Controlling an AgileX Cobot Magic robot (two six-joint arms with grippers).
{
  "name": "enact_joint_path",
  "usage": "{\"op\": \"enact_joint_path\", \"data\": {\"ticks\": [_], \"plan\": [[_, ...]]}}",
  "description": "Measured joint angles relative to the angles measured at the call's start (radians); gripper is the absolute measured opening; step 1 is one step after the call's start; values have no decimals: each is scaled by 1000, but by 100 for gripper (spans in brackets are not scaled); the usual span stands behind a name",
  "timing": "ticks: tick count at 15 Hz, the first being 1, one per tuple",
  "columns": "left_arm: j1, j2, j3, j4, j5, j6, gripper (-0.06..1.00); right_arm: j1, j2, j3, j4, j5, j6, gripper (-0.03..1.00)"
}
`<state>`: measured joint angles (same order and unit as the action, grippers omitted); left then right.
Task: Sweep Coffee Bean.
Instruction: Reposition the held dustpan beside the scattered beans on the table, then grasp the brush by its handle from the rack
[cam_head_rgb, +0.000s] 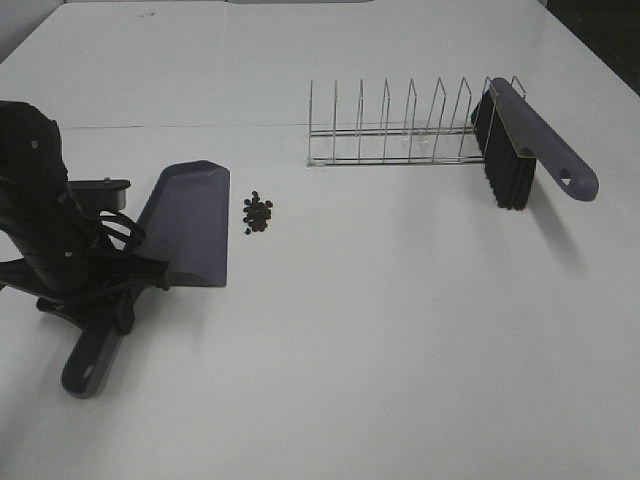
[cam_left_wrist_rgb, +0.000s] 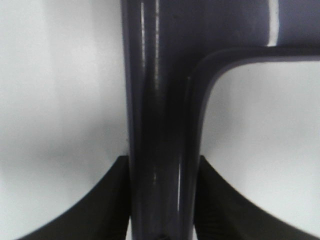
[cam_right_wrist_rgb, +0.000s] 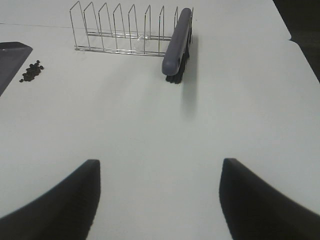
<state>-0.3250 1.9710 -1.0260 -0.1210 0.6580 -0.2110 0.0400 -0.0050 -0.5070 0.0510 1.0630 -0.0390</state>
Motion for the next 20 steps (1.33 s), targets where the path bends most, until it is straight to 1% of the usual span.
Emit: {"op": "enact_joint_path", "data": {"ticks": [2, 5, 8, 9, 10, 12, 14, 16, 17, 19, 20], "plan": [[0, -70, 0, 31, -17, -26, 31, 0, 0, 0, 0, 0, 0, 56], [0, -170, 0, 36, -41, -29, 31, 0, 0, 0, 0, 0, 0, 56], [0, -199, 0, 52, -41, -29, 31, 0, 28, -3, 0, -5, 0, 56], [0, -201, 0, 52, -41, -30, 31, 0, 68, -12, 0, -37, 0, 56], [0, -201, 0, 52, -40, -30, 31, 0, 127, -20, 0, -103, 0, 56], [0, -201, 0, 53, -40, -30, 31, 0, 279, -30, 0, -247, 0, 56], [0, -201, 0, 53, -40, -30, 31, 0, 489, -80, 0, -340, 0, 56], [0, -201, 0, 54, -40, -29, 31, 0, 729, -183, 0, -367, 0, 56], [0, -201, 0, 59, -40, -29, 31, 0, 905, -282, 1, -370, 0, 56], [0, -201, 0, 73, -41, -29, 31, 0, 1138, -434, 2, -358, 0, 56], [0, -201, 0, 77, -42, -29, 31, 0, 1249, -522, 3, -333, 0, 56]]}}
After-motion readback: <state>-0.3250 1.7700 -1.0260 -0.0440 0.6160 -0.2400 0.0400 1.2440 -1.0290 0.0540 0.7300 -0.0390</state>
